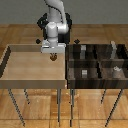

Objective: Place the loaf of bread into the appropriate compartment.

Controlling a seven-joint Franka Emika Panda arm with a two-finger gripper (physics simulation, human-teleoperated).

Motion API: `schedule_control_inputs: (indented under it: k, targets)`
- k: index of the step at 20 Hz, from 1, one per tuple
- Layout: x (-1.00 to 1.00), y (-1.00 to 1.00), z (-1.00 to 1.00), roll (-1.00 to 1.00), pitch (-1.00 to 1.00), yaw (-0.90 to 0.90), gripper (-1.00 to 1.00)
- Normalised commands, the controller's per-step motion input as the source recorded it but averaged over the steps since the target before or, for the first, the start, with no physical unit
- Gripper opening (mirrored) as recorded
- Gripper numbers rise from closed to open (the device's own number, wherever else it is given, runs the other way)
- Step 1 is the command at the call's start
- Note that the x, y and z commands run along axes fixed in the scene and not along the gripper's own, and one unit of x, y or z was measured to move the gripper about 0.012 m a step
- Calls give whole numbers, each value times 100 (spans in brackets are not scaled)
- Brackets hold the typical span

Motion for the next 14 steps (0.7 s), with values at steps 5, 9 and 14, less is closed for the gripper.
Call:
schedule_control_inputs:
  k: [5,9,14]
  targets:
    - [0,0,0,0,0,0,100]
    - [0,0,0,0,0,0,100]
    - [0,0,0,0,0,0,100]
